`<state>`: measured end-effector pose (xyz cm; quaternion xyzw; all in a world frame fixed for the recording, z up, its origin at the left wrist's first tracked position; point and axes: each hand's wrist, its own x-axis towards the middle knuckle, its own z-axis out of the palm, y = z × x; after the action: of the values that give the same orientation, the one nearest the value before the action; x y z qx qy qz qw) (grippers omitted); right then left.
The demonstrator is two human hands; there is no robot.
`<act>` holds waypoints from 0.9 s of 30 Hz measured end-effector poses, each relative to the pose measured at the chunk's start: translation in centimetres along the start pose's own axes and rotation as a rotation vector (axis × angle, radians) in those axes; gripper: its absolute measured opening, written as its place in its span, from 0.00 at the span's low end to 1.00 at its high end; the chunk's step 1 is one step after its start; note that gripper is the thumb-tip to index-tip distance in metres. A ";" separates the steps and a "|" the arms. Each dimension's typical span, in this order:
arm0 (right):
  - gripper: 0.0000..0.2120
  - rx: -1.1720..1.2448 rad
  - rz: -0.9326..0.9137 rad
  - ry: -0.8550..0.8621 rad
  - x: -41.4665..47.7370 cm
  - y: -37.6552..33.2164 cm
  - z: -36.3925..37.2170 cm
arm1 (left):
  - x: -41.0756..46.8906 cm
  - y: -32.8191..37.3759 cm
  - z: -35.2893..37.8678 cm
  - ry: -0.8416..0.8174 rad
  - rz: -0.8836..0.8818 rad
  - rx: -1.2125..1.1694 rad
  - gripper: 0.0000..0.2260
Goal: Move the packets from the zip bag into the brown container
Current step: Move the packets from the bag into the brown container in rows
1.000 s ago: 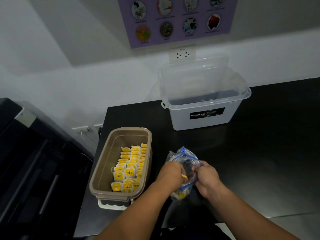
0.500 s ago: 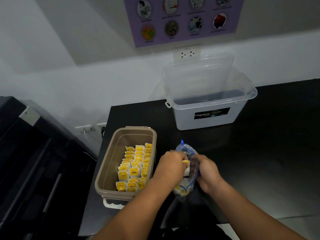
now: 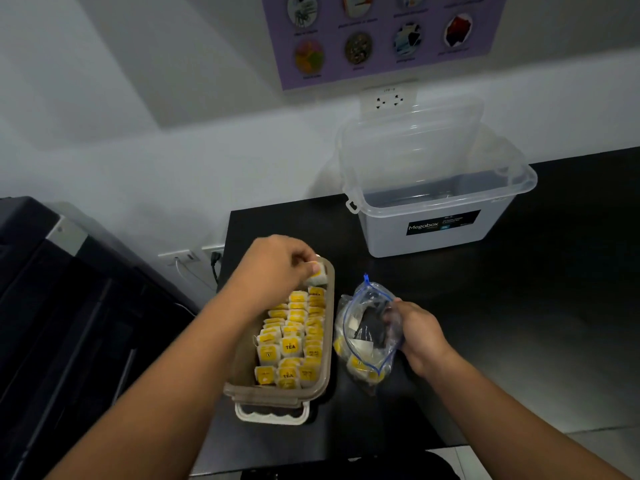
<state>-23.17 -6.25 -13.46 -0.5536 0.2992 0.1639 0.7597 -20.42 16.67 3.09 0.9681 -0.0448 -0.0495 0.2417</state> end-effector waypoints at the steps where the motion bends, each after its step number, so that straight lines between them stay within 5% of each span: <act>1: 0.10 0.004 -0.009 0.003 -0.2 -0.2 0.2 | 0.7 -0.9 -0.4 -0.023 -0.002 0.052 0.01; 17: 0.11 0.033 -0.029 0.078 -1.6 0.9 0.2 | 5.4 -6.0 2.2 -0.247 0.068 0.806 0.04; 27: 0.12 0.056 -0.068 0.150 -2.9 1.9 0.2 | 4.7 -6.1 3.3 -0.297 0.193 0.845 0.06</act>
<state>-26.42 -5.16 -13.03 -0.5528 0.3406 0.0877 0.7555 -15.75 19.97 -3.01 0.9555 -0.1854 -0.1424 -0.1801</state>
